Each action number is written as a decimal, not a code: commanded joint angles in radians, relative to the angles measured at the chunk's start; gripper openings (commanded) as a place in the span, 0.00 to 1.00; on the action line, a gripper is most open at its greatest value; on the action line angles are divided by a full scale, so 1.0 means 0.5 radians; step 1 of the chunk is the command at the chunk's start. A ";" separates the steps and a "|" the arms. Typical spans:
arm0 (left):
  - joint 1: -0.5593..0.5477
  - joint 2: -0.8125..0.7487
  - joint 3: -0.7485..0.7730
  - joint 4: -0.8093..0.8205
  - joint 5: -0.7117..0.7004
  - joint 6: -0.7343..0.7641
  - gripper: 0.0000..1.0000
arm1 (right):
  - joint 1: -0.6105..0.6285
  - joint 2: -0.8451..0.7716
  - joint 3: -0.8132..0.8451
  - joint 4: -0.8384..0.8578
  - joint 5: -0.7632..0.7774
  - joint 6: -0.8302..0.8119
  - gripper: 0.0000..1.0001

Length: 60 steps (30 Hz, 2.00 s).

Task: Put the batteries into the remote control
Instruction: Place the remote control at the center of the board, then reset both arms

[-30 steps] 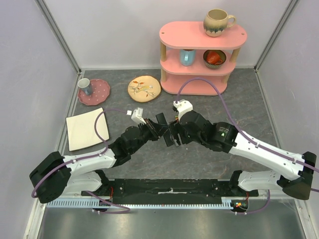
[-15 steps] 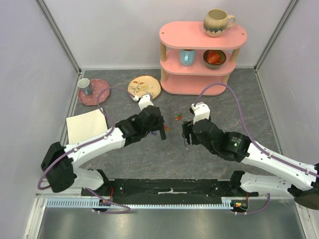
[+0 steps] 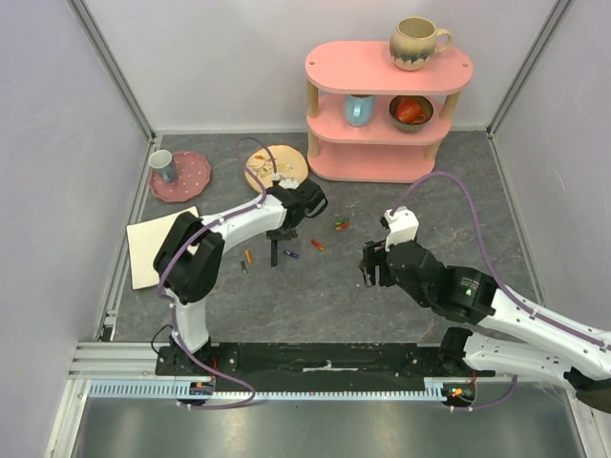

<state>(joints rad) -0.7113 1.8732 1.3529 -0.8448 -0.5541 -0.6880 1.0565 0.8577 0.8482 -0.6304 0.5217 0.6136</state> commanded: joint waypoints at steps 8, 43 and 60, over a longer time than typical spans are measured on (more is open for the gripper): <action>0.082 0.410 0.384 -0.311 -0.233 0.204 0.02 | 0.004 -0.157 -0.107 0.135 0.006 0.003 0.75; 0.021 -0.104 0.071 0.168 0.357 0.388 0.72 | 0.001 -0.172 -0.101 0.086 0.021 0.074 0.76; 0.125 -1.724 -1.119 0.809 0.494 0.122 0.99 | 0.004 -0.056 -0.144 0.098 0.165 -0.003 0.77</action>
<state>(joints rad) -0.6632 1.0054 0.8574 -0.4473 -0.3355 -0.5354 1.0565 0.8009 0.7757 -0.5995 0.5484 0.6266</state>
